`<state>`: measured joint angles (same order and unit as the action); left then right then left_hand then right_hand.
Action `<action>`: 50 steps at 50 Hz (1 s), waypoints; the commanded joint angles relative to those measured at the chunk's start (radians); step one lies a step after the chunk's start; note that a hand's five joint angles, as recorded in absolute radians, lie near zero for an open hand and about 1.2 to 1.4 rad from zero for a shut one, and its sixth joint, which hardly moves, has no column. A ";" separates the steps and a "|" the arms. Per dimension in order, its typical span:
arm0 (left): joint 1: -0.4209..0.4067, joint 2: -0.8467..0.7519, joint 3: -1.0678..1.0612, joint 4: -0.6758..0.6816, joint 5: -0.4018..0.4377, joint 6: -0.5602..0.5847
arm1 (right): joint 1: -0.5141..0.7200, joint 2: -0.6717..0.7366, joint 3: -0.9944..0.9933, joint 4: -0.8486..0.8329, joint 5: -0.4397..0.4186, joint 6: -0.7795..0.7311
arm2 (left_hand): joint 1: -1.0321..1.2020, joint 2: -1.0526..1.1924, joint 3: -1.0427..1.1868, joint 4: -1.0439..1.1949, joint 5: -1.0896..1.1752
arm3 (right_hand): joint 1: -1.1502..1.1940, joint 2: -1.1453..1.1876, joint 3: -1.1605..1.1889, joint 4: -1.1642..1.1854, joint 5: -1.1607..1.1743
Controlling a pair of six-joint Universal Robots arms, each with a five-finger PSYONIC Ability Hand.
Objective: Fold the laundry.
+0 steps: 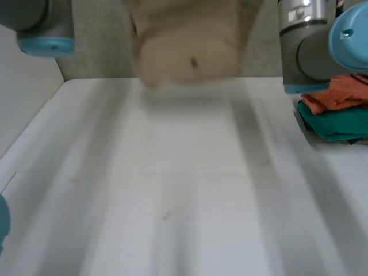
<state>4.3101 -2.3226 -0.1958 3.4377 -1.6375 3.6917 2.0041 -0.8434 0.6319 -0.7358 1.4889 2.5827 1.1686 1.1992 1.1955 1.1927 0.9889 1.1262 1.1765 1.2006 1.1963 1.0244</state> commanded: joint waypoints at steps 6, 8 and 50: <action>0.020 0.219 -0.578 -0.064 0.002 -0.098 | -0.010 -0.048 0.230 0.127 -0.148 0.088 | 0.228 0.197 0.201 0.204 0.233 | 0.270 0.220 0.196 0.200 0.197; 0.016 0.233 -0.673 -0.063 0.001 -0.102 | -0.010 -0.063 0.300 0.131 -0.170 0.099 | 0.228 0.197 0.201 0.204 0.233 | 0.270 0.220 0.196 0.200 0.197; -0.167 0.384 -1.292 -0.703 -0.094 0.077 | -0.019 -0.263 0.828 1.244 -0.035 -0.269 | -0.994 -1.025 -1.021 -1.018 -0.989 | 0.270 0.220 0.196 0.200 0.197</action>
<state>4.1520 -1.9316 -1.5229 2.7008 -1.7492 3.7678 2.0069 -1.1144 1.4172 0.5699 1.4574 2.3280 0.5842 0.6532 0.6587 0.6494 0.4780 1.1262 1.1965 1.2006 1.1984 1.0245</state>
